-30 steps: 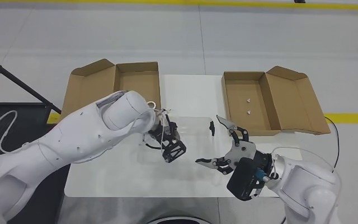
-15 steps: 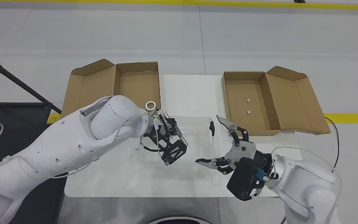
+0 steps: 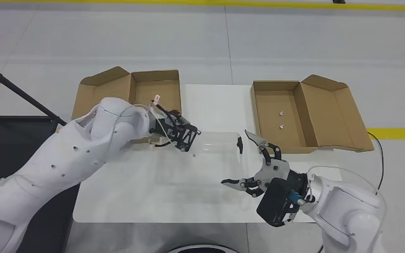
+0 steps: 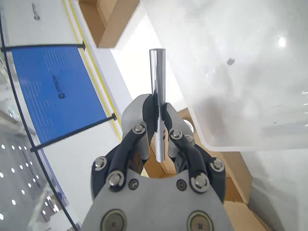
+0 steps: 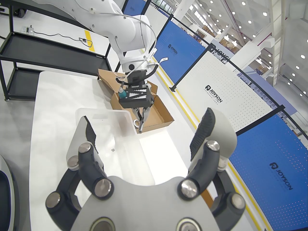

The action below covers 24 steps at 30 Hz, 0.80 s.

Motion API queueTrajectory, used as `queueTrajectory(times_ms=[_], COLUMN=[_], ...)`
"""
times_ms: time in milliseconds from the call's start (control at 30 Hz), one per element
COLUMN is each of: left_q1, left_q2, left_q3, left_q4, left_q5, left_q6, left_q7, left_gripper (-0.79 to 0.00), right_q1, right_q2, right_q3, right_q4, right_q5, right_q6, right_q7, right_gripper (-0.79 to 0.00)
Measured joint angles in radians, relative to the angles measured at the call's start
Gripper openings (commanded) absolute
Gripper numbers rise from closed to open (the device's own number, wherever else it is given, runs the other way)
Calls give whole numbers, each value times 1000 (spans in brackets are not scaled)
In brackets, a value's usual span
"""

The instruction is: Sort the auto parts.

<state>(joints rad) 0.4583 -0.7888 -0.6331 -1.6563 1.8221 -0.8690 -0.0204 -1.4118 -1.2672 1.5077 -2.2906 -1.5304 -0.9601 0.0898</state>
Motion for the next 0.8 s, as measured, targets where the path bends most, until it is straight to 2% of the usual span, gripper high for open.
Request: queueTrajectory(times_ms=[233, 367, 700, 800], left_q1=[35, 50, 53, 69], left_q2=[4, 1, 1, -3], left_q3=[-103, -150, -154, -160], left_q4=[63, 86, 86, 124], left_q5=[-160, -269, -279, -296], left_q6=[66, 103, 104, 131], left_q7=[-154, -176, -171, -216], left_gripper=[-785, -785, -785, -785], right_q1=[0, 0, 0, 0], right_q2=[0, 0, 0, 0], right_q3=[0, 0, 0, 0], right_q4=[0, 0, 0, 0], right_q5=[0, 0, 0, 0], right_q6=[0, 0, 0, 0], right_q7=[0, 0, 0, 0], right_gripper=[0, 0, 0, 0])
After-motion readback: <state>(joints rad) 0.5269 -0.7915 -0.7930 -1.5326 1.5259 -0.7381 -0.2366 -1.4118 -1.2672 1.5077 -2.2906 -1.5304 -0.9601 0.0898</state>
